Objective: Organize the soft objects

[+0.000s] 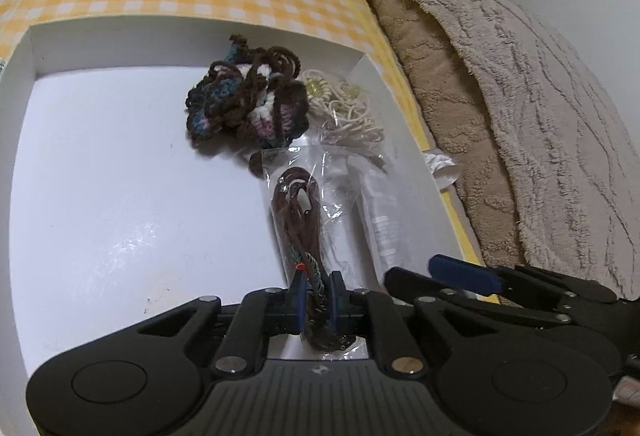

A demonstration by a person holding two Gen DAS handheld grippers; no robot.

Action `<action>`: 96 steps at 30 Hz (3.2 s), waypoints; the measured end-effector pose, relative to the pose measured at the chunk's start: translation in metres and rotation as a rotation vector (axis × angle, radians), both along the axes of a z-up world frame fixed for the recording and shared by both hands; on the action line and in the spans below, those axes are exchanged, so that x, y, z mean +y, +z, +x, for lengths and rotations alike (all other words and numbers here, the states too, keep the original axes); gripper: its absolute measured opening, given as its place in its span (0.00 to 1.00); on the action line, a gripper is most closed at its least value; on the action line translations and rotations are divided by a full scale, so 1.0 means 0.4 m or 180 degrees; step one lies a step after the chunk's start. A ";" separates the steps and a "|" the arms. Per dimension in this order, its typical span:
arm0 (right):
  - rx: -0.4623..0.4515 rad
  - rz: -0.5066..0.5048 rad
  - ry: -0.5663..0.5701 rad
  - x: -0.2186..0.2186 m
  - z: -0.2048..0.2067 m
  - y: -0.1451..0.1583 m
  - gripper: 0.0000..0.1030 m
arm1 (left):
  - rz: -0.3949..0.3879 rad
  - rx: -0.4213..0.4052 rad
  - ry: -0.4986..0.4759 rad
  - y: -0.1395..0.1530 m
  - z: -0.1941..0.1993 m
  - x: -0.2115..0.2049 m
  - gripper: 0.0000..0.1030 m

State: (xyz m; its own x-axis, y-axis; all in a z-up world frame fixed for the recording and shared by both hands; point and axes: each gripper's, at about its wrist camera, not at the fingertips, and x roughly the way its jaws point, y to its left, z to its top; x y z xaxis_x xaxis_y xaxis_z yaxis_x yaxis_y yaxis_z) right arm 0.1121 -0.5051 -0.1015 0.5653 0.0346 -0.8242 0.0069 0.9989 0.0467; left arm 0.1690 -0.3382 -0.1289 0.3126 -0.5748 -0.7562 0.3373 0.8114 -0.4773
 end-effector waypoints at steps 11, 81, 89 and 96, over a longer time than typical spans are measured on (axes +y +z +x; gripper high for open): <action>-0.0357 0.0411 -0.0186 -0.046 -0.095 0.093 0.45 | 0.0013 -0.0222 -0.0042 0.085 -0.035 0.051 0.12; -0.1156 -0.0197 -0.0189 0.235 -0.234 0.304 1.00 | 0.0701 -0.1576 0.0827 0.334 -0.232 0.648 1.00; -0.1304 0.0091 -0.0022 0.368 -0.148 0.313 1.00 | 0.0822 -0.1504 0.1191 0.311 -0.167 0.777 1.00; -0.1432 0.0265 0.0091 0.504 -0.067 0.285 1.00 | 0.0887 -0.1320 0.1430 0.246 -0.092 0.846 1.00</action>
